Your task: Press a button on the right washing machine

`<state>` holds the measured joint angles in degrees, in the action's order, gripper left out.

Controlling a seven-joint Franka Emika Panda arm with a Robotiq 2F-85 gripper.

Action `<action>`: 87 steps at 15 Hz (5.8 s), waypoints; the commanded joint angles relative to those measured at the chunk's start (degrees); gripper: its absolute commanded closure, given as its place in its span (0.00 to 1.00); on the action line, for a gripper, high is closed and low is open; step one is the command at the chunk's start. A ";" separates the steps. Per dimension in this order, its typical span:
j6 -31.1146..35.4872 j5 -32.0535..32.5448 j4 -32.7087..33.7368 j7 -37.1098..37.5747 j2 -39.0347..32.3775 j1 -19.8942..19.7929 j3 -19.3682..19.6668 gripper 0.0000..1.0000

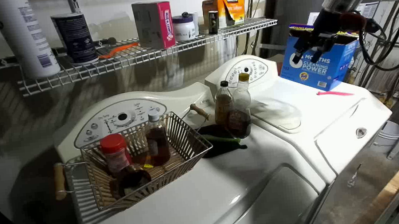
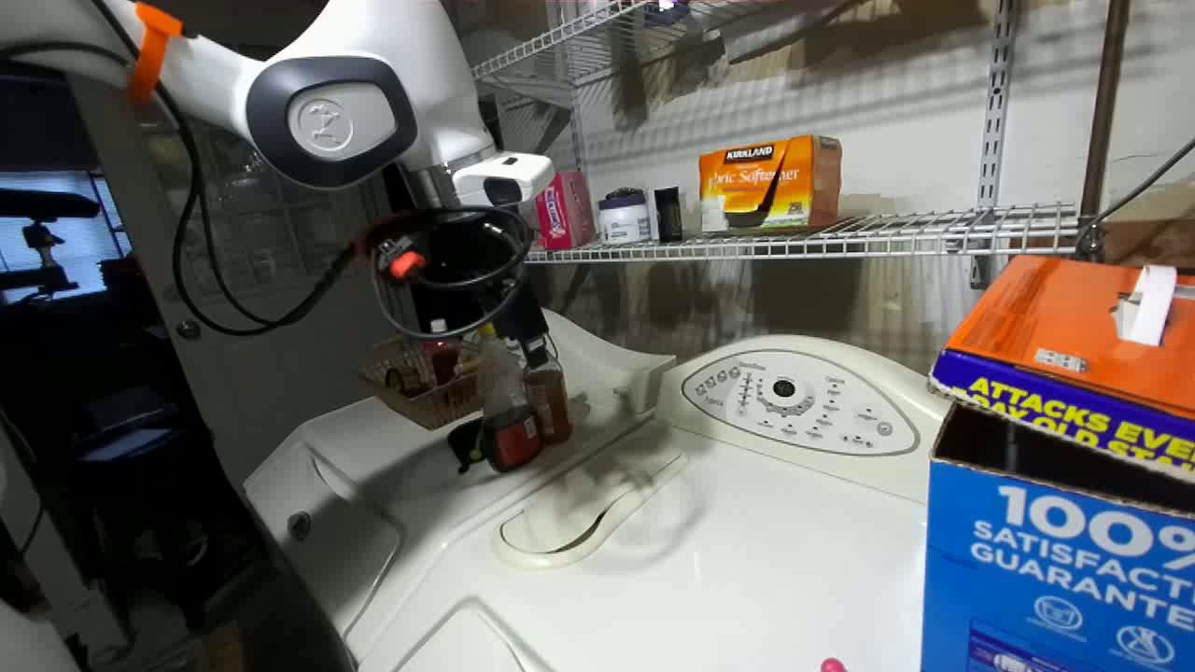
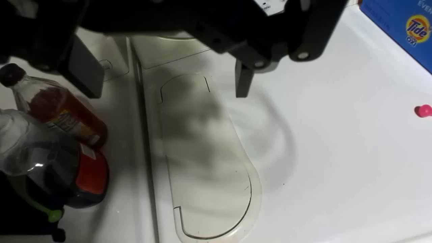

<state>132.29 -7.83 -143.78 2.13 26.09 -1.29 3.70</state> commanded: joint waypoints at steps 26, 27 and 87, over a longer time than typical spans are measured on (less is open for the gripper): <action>9.74 2.14 19.23 -15.67 -24.79 -1.28 3.69 0.00; 9.79 0.93 20.93 -17.79 -26.81 -1.55 4.10 0.00; 7.99 1.48 73.34 -23.56 -72.78 -13.51 -4.10 1.00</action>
<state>142.69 -7.79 -75.22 -22.72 -43.94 -14.18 -0.05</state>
